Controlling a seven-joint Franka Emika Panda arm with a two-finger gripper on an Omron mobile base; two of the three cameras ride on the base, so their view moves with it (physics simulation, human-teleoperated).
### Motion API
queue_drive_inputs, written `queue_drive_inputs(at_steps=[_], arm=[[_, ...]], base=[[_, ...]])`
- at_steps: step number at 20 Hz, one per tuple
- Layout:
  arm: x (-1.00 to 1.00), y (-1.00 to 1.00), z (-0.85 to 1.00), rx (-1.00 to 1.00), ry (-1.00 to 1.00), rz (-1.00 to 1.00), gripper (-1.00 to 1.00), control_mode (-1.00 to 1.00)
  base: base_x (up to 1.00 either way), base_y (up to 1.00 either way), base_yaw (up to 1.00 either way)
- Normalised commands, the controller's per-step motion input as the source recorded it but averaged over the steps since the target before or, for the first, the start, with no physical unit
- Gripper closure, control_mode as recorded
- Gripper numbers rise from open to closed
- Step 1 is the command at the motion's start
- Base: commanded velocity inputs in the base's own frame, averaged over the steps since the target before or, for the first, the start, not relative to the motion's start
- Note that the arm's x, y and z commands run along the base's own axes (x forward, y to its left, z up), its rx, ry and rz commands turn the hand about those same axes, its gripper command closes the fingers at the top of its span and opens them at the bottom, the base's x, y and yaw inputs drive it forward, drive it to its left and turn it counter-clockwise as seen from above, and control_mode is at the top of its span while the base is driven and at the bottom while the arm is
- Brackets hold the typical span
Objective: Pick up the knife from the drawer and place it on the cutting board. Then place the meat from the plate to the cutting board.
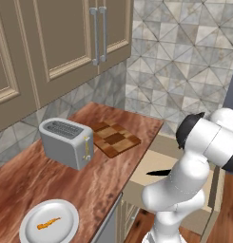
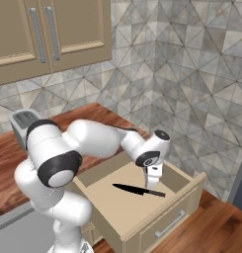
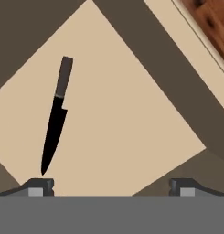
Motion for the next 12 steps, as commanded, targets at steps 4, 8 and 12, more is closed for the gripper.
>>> queue_drive_inputs(at_steps=[4,8,12], arm=[[0.0,0.01,-0.02,-0.02,0.0,-0.16,-1.0,-1.0],[0.0,0.0,-0.04,0.0,0.03,-0.07,-1.0,-1.0],[0.0,0.01,-0.08,-0.01,0.01,-0.03,-1.0,-1.0]], base=[[0.0,0.0,0.0],[0.0,0.0,0.0],[0.0,0.0,0.0]])
